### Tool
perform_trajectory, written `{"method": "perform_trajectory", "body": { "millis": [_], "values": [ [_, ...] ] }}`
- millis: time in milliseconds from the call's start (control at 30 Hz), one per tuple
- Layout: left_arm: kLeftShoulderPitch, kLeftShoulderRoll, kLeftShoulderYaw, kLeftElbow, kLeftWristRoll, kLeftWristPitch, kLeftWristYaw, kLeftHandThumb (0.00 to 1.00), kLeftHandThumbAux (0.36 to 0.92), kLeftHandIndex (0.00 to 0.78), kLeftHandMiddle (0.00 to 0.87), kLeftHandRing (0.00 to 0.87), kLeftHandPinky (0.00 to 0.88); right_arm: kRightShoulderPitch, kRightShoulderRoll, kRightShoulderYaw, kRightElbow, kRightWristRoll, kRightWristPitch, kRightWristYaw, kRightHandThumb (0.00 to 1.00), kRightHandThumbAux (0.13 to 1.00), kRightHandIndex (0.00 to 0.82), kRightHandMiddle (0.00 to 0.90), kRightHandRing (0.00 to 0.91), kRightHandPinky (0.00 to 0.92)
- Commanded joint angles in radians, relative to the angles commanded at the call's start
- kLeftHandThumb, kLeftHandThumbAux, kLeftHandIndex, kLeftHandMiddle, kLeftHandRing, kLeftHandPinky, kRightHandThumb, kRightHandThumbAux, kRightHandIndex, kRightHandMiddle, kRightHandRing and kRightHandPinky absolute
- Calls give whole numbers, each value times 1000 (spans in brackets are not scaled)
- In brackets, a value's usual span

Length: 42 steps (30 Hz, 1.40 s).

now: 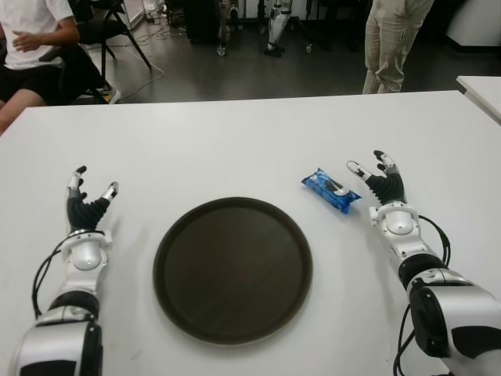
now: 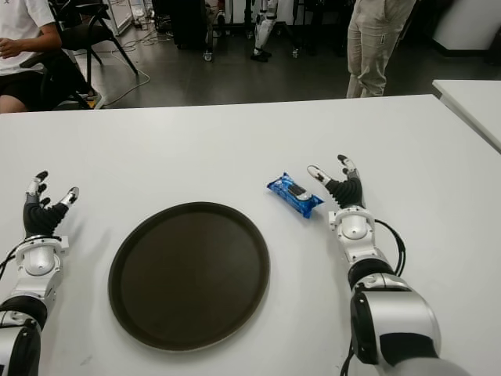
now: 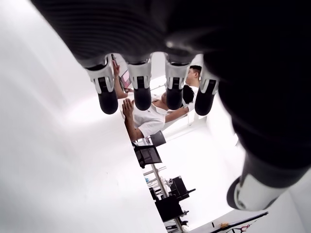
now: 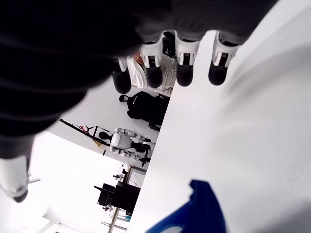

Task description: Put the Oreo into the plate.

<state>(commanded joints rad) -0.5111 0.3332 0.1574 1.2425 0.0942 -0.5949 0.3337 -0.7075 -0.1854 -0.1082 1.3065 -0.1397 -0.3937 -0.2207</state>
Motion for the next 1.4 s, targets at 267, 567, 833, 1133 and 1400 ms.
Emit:
{"method": "perform_trajectory", "body": {
  "millis": [267, 567, 833, 1133, 1400],
  "values": [
    [2, -1, 2, 0, -1, -5, -2, 0, 675, 21, 19, 0, 0, 0, 0, -1, 0, 0, 4, -2, 0, 496, 61, 2, 0, 0],
    [1, -8, 0, -18, 3, -7, 7, 0, 678, 23, 17, 0, 0, -2, 1, -6, 2, 5, 9, 2, 0, 508, 68, 12, 0, 0],
    [4, -2, -10, -23, 18, -14, 20, 0, 644, 22, 15, 0, 0, -1, 4, -12, 1, 9, 0, 2, 0, 507, 70, 9, 0, 0],
    [6, 4, -22, -16, 25, -6, 18, 0, 638, 2, 12, 0, 0, -1, 3, -5, 0, -2, 2, -7, 0, 506, 66, 4, 0, 0],
    [5, 0, 0, -9, -7, -4, -9, 0, 671, 2, 15, 0, 0, -2, 2, -7, 0, 3, 12, 11, 0, 516, 56, 2, 0, 0]
  ]
}}
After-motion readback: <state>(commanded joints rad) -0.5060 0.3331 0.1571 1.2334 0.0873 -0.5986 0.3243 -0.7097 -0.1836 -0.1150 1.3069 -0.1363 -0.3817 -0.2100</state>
